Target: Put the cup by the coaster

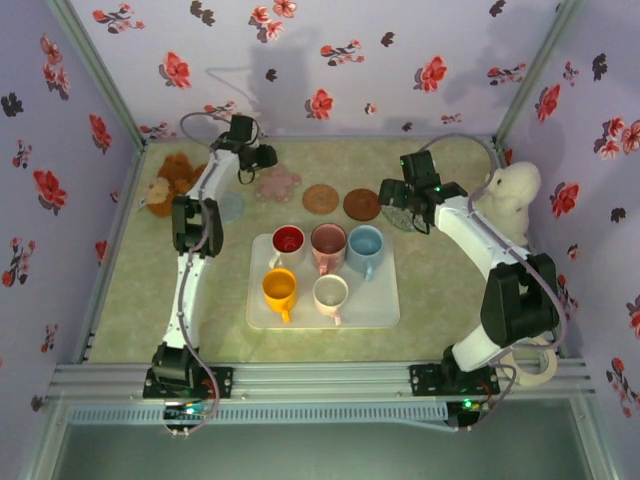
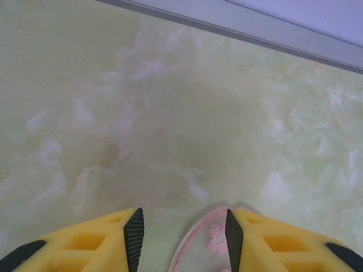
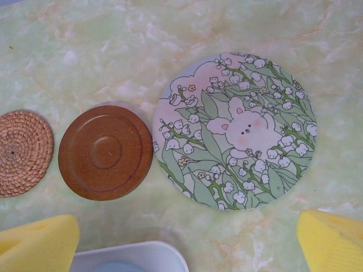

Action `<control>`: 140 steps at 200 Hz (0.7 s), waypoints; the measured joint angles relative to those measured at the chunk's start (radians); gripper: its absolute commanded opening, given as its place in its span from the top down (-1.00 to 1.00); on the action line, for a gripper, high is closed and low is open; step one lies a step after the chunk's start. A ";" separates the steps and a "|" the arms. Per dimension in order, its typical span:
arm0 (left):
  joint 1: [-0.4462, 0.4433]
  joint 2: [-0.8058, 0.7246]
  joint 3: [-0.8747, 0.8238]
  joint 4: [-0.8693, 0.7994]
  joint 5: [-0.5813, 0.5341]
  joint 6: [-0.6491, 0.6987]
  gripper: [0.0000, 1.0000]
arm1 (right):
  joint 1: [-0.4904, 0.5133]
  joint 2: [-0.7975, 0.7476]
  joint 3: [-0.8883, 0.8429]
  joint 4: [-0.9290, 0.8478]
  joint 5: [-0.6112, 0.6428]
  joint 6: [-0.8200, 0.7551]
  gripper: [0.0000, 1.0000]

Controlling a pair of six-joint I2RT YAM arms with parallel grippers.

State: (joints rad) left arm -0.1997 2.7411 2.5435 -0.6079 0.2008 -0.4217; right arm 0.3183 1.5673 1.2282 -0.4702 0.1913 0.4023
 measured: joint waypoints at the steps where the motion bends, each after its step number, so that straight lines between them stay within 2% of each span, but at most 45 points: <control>1: 0.000 0.001 0.000 -0.003 0.002 -0.001 0.09 | 0.000 0.000 0.000 0.000 0.000 0.000 -0.98; 29: 0.006 0.003 0.000 -0.013 0.034 -0.011 0.13 | 0.000 0.000 0.000 -0.011 0.009 -0.003 -0.98; 71: 0.015 -0.004 -0.017 -0.040 0.066 0.032 0.31 | 0.000 0.000 0.002 -0.023 0.011 -0.003 -0.98; 140: 0.005 -0.177 -0.282 -0.102 0.065 0.126 0.36 | 0.000 0.000 0.002 -0.025 0.011 -0.003 -0.98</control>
State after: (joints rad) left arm -0.1944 2.5645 2.2612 -0.7101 0.2661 -0.2962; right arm 0.3187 1.5669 1.2297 -0.4953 0.2024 0.3996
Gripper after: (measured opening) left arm 0.320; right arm 0.991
